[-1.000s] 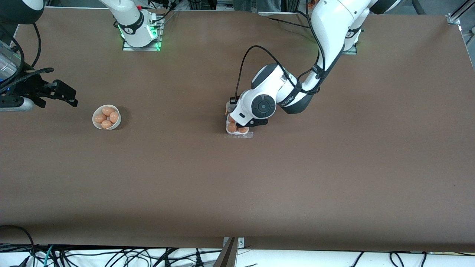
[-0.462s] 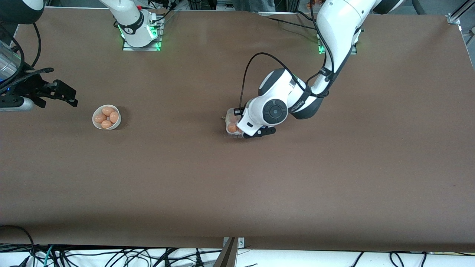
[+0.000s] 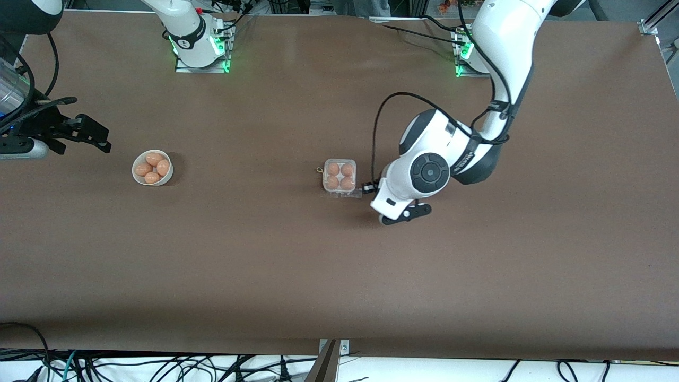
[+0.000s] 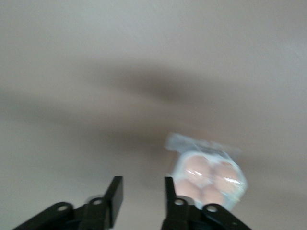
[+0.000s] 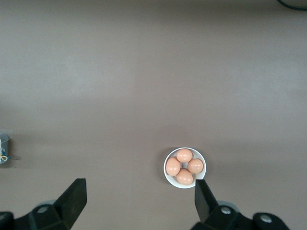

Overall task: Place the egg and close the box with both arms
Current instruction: 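Press the lid shut and lift the left gripper away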

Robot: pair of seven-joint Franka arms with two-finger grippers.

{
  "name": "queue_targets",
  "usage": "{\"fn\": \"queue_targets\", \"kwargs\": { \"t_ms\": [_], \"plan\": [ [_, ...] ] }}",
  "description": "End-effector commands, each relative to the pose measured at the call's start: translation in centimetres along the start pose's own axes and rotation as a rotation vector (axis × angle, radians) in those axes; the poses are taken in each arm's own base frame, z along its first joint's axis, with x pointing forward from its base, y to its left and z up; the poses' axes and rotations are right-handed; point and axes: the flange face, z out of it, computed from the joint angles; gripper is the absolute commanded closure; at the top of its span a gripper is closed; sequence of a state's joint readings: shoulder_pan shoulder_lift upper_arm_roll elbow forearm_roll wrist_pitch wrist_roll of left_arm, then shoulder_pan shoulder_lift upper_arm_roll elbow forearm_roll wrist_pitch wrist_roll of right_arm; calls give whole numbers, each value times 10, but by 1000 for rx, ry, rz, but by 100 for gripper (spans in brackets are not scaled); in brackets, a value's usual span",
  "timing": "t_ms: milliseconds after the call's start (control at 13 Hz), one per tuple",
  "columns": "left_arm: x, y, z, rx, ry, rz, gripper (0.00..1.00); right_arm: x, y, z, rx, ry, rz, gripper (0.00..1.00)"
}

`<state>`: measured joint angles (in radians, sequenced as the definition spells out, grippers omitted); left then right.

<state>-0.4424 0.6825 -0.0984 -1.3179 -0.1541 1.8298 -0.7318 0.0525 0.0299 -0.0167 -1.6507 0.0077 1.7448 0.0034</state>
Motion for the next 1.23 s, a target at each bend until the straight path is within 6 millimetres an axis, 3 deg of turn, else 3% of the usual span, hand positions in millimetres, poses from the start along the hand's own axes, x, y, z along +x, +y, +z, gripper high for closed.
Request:
{"fn": "queue_targets", "kwargs": {
  "t_ms": [0,385,462,615,769,923,1154],
  "plan": [
    [17,-26,-26,83,57,64,18,-4,2,-4,-12,6,-8,0],
    [60,-96,-77,111,140,78,12,-4,2,-3,-12,3,-8,0],
    [72,-116,-82,122,145,51,9,-4,2,-3,-12,3,-8,0],
    [88,-160,-119,130,194,39,1,-4,2,-3,-12,3,-8,0],
    [101,-192,-132,135,206,43,0,-4,2,-3,-12,3,-8,0],
    [106,-235,-159,138,208,55,0,-4,2,-3,-12,3,-8,0],
    [94,-293,-199,170,231,140,0,-4,2,-3,-12,3,-7,0]
  ]
}}
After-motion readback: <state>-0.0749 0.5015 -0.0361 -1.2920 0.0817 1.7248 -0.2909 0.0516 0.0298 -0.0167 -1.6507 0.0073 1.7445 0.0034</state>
